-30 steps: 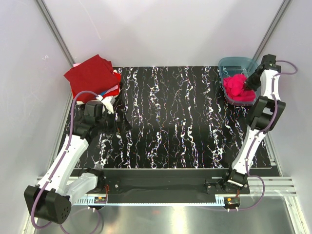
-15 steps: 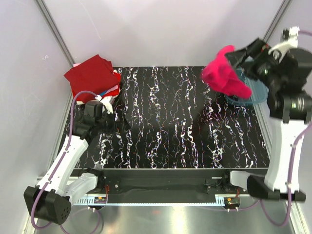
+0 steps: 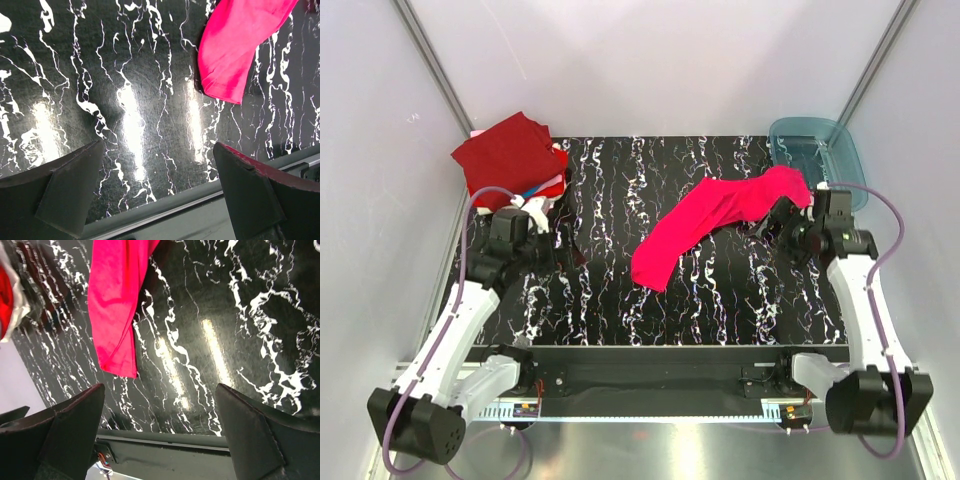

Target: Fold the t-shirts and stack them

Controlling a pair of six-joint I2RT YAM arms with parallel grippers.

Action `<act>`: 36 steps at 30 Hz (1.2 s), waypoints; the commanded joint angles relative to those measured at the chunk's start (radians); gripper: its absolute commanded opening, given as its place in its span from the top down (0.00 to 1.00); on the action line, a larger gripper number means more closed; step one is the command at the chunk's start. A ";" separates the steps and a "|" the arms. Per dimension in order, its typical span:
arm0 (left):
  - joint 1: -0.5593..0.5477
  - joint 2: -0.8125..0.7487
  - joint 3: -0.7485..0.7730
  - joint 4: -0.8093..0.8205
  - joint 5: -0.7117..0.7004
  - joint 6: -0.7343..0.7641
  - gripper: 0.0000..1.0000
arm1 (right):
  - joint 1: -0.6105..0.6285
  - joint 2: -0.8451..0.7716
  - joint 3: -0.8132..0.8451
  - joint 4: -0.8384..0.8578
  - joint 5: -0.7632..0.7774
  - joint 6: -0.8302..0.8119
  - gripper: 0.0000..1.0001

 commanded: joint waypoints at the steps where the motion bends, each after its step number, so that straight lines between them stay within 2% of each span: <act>1: -0.006 -0.050 0.018 0.031 -0.031 -0.008 0.01 | 0.005 -0.063 -0.060 0.090 -0.025 0.029 0.00; 4: -0.035 -0.025 0.024 0.028 -0.066 -0.030 0.02 | 0.051 -0.056 -0.129 0.139 -0.013 0.058 0.00; 7: -0.145 0.047 0.052 0.035 -0.157 -0.076 0.07 | 0.161 -0.030 -0.166 0.177 0.039 0.099 0.00; 8: -0.229 0.071 0.056 0.049 -0.203 -0.106 0.08 | 0.194 -0.024 -0.182 0.203 0.051 0.114 0.00; 11: -0.387 0.206 0.119 0.087 -0.296 -0.159 0.11 | 0.309 -0.016 -0.222 0.248 0.120 0.176 0.00; 13: -0.458 0.330 0.206 0.116 -0.323 -0.165 0.20 | 0.382 -0.052 -0.271 0.268 0.221 0.234 0.00; 16: -0.496 0.500 0.322 0.170 -0.353 -0.125 0.39 | 0.425 -0.143 -0.388 0.361 0.304 0.322 0.00; 18: -0.507 0.590 0.401 0.184 -0.364 -0.096 0.41 | 0.438 -0.192 -0.448 0.455 0.309 0.354 0.00; 21: -0.518 0.745 0.490 0.199 -0.361 -0.071 0.39 | 0.461 -0.211 -0.534 0.515 0.375 0.351 0.00; 22: -0.530 0.806 0.506 0.204 -0.359 -0.065 0.36 | 0.464 -0.214 -0.573 0.531 0.383 0.355 0.00; 23: -0.536 0.834 0.523 0.202 -0.370 -0.058 0.28 | 0.465 -0.220 -0.583 0.548 0.381 0.360 0.00; 26: -0.553 0.909 0.570 0.173 -0.402 -0.071 0.24 | 0.470 -0.272 -0.606 0.577 0.387 0.357 0.00; 31: -0.581 0.868 0.454 0.219 -0.401 -0.156 0.25 | 0.469 -0.267 -0.620 0.590 0.389 0.365 0.00; 36: -0.662 0.823 0.336 0.304 -0.401 -0.217 0.31 | 0.470 -0.203 -0.600 0.602 0.377 0.360 0.00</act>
